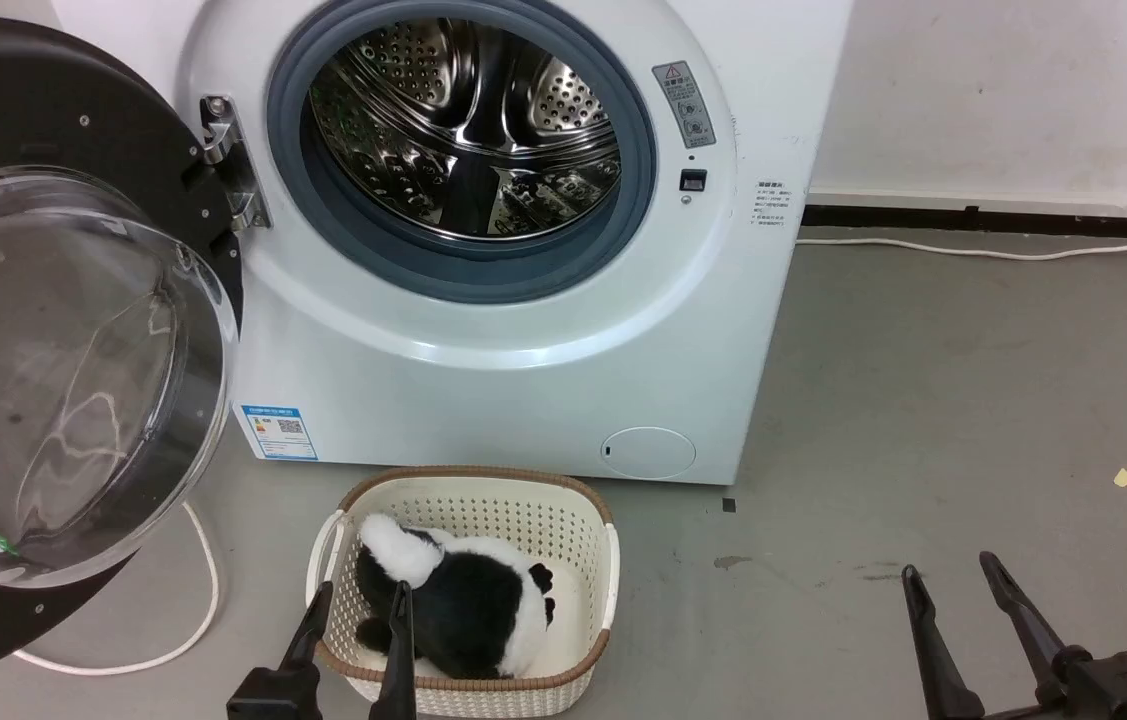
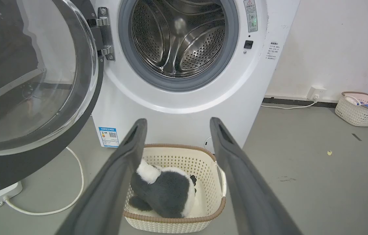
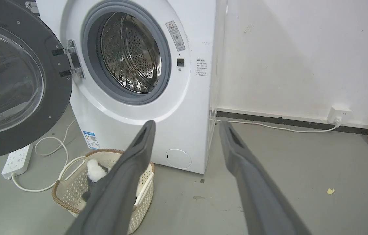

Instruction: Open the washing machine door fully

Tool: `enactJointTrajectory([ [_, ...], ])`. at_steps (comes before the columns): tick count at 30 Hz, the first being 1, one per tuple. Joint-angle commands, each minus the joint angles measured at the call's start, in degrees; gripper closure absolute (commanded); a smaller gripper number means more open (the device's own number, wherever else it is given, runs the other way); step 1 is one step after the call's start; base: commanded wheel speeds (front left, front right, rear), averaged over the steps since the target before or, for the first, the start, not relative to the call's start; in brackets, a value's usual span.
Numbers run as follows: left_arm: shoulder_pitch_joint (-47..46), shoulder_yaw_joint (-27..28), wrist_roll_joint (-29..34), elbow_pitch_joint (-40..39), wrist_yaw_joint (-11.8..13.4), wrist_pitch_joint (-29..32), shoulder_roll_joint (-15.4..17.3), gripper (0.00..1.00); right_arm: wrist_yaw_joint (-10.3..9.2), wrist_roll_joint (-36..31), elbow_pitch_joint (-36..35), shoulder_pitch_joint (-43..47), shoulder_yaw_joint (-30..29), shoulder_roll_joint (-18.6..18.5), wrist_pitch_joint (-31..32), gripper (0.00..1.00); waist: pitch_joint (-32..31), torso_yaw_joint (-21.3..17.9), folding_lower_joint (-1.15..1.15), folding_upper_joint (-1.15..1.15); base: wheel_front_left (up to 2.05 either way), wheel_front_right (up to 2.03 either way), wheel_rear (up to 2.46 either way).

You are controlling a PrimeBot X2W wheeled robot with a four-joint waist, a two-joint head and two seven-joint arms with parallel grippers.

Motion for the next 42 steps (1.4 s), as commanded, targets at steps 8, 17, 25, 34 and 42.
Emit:
enactJointTrajectory([
  [8,-0.5,-0.4,0.2,-0.2,0.4,-0.1,0.9,0.00,0.05,0.3,0.7,0.2,0.2,0.3,-0.3,0.00,0.0,0.0,0.00,0.00,0.00,0.00,0.00],
  [17,-0.1,-0.4,-0.2,-0.2,0.0,0.4,1.0,1.00,0.00,0.0,0.5,0.0,0.2,0.0,0.0,1.00,0.1,-0.1,0.00,0.00,0.00,0.00,0.00],
  [25,-0.2,0.3,0.5,-0.4,-0.5,0.9,0.6,1.00,0.00,-0.2,0.4,-0.3,0.3,0.0,0.6,1.00,0.2,-0.2,0.00,0.00,0.00,0.00,0.00],
  [34,-0.6,1.5,1.7,-0.8,-1.3,1.9,0.0,1.00,0.01,-0.4,0.3,-0.9,0.5,0.0,1.6,1.00,0.4,-0.4,0.00,0.00,0.00,0.00,0.00],
  [42,-0.8,2.6,2.7,-1.2,-2.0,2.8,-0.5,1.00,0.01,-0.7,0.2,-1.4,0.6,0.0,2.4,1.00,0.5,-0.5,0.00,0.00,0.00,0.00,0.00],
])
